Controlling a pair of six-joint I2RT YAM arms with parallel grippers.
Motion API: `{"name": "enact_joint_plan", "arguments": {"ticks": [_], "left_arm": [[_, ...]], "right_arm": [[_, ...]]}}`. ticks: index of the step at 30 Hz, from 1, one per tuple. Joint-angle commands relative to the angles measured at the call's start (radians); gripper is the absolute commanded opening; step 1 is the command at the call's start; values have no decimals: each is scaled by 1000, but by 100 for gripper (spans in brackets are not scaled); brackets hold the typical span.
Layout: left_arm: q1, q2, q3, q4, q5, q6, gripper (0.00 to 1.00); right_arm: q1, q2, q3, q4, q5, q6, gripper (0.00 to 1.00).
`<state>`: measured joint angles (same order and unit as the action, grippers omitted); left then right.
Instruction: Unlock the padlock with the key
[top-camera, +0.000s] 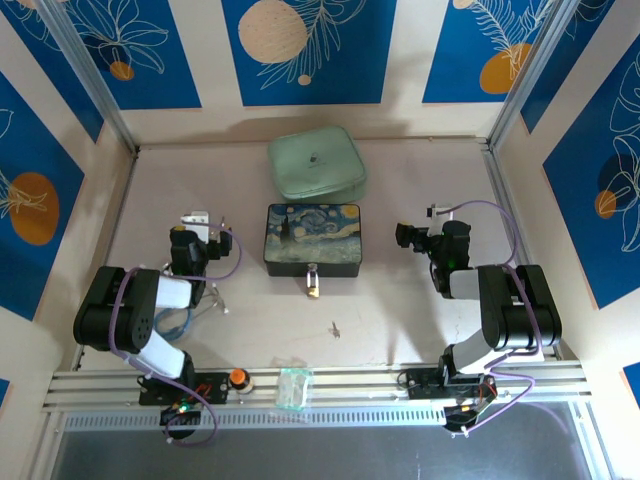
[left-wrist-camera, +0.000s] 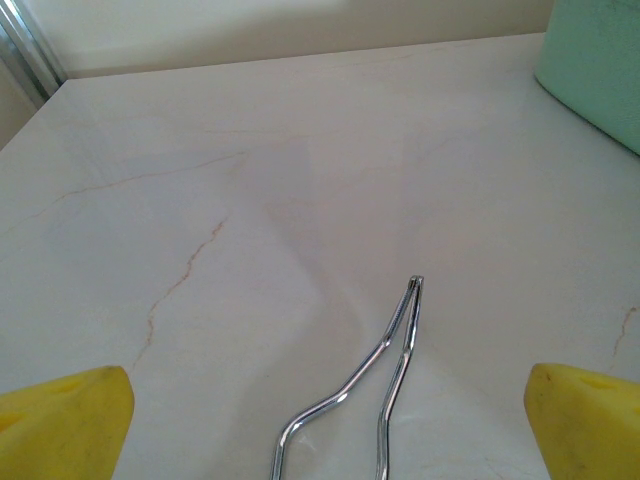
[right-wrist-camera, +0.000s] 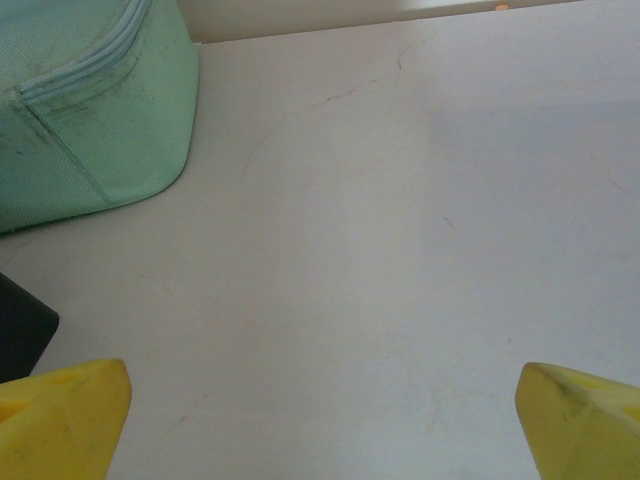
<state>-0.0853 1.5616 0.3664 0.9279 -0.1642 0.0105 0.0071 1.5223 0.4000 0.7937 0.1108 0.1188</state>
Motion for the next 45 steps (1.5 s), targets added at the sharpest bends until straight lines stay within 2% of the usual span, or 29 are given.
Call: {"name": "enact_joint_plan", "arguments": {"ticks": [1, 11, 14, 20, 22, 25, 27, 28, 30, 33, 37, 39, 41, 43, 45], "left_arm": [[6, 3, -1, 32, 17, 17, 99], [5, 1, -4, 37, 18, 17, 100], [5, -32, -13, 29, -21, 5, 99], [5, -274, 26, -231, -75, -28, 100], [6, -349, 47, -301, -85, -90, 99], [7, -470, 120, -539, -123, -330, 100], [7, -527, 144, -639, -52, -455, 99], [7, -557, 138, -644, 14, -496, 100], [7, -607, 118, -633, 160, -568, 99], [6, -678, 114, -713, 250, -673, 99], [-8, -749, 117, -795, 402, -709, 99], [-26, -764, 52, -683, 478, -782, 99], [-27, -733, -28, -502, 554, -913, 99], [-44, -701, -26, -499, 608, -941, 100], [-117, -715, 0, -609, 551, -897, 99]], "right_arm": [[-4, -1, 20, 9, -16, -20, 99], [-6, -5, 17, 13, -16, -19, 99], [-7, -34, 34, -36, 10, -2, 99], [-4, -203, 77, -252, -3, 0, 99], [-5, -258, 103, -347, -1, 49, 99], [-7, -323, 164, -534, -7, 172, 99], [-10, -342, 225, -721, 71, 339, 99], [-17, -343, 258, -802, 66, 383, 99], [-42, -346, 289, -890, -64, 387, 99], [-49, -384, 278, -924, -233, 396, 99], [-23, -428, 293, -1052, -332, 433, 99], [20, -451, 286, -1084, -359, 428, 99], [104, -473, 272, -1090, -353, 391, 94], [200, -493, 267, -1117, -293, 373, 94], [297, -513, 262, -1157, -218, 381, 94]]}}
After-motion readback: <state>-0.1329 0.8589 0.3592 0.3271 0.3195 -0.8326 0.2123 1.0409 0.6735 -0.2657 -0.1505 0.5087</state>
